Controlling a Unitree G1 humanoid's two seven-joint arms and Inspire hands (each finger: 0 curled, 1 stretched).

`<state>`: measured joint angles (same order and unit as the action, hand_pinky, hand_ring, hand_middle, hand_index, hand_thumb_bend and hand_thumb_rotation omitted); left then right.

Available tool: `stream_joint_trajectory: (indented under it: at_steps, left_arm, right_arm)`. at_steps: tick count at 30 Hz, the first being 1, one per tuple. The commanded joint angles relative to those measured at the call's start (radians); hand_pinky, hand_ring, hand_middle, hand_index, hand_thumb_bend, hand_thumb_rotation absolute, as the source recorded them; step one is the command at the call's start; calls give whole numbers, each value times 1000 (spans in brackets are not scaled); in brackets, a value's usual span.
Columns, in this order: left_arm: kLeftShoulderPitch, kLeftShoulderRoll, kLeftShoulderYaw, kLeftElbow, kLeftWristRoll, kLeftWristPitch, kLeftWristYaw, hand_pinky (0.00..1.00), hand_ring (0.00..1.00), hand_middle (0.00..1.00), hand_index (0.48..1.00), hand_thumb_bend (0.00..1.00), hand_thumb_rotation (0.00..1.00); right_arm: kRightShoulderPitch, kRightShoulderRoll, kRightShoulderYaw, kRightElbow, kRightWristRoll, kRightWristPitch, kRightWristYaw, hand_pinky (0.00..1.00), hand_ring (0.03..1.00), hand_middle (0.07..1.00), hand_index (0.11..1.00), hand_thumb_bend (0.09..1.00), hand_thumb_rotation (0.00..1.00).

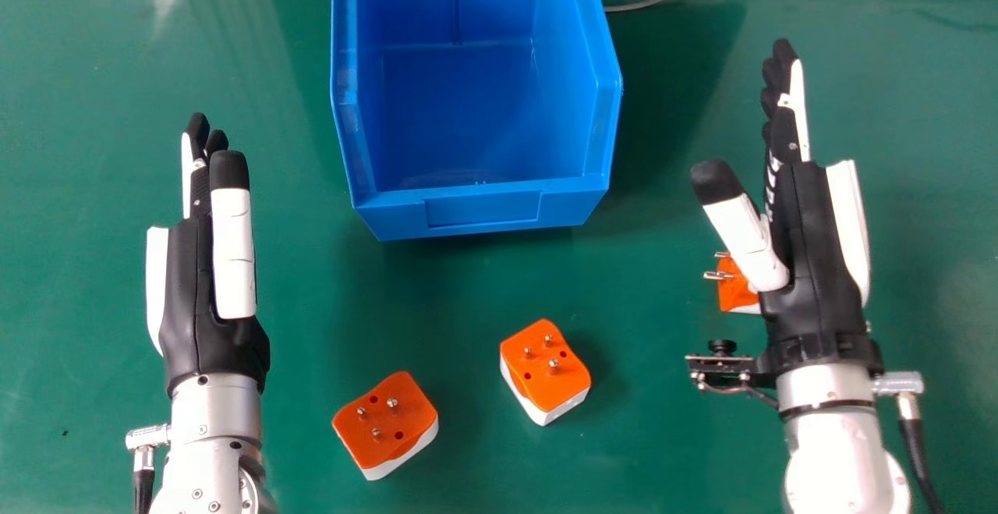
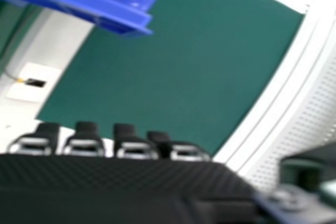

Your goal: Pick all objects and put in blue box

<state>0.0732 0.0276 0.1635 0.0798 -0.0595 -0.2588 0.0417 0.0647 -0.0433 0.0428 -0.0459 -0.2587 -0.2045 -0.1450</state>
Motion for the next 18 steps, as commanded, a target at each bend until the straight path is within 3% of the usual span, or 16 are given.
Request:
stream_joint_trajectory:
  at_steps: [1, 4, 10, 13, 15, 18]
  left_arm:
    - [-4, 2, -1, -21, -1, -8, -2, 1000, 1000, 1000, 1000, 916, 1000]
    - [-3, 5, -1, -17, 2, -13, -3, 1000, 1000, 1000, 1000, 915, 1000]
    - [-1, 8, 0, -23, 7, 0, 1, 1000, 1000, 1000, 1000, 913, 1000]
    - [-2, 11, -1, -21, 2, -5, -8, 1000, 1000, 1000, 1000, 915, 1000]
    - [-1, 12, -2, -22, 2, -5, -11, 1000, 1000, 1000, 1000, 915, 1000]
    - [1, 11, -1, -22, 14, -8, -3, 1000, 1000, 1000, 1000, 914, 1000]
  right_arm:
    - [0, -19, -7, -43, -45, 23, -15, 997, 1000, 1000, 1000, 1000, 950]
    - [-3, -28, -1, -56, -137, 87, -51, 997, 1000, 1000, 1000, 1000, 930]
    - [6, -43, 52, -91, -373, 225, -128, 996, 1000, 1000, 1000, 1000, 907]
    - [11, -53, 88, -99, -492, 300, -149, 996, 1000, 1000, 1000, 1000, 879]
    - [14, -57, 107, -111, -542, 349, -135, 997, 1000, 1000, 1000, 1000, 845]
    - [18, -68, 127, -130, -580, 399, -99, 997, 1000, 1000, 1000, 1000, 816]
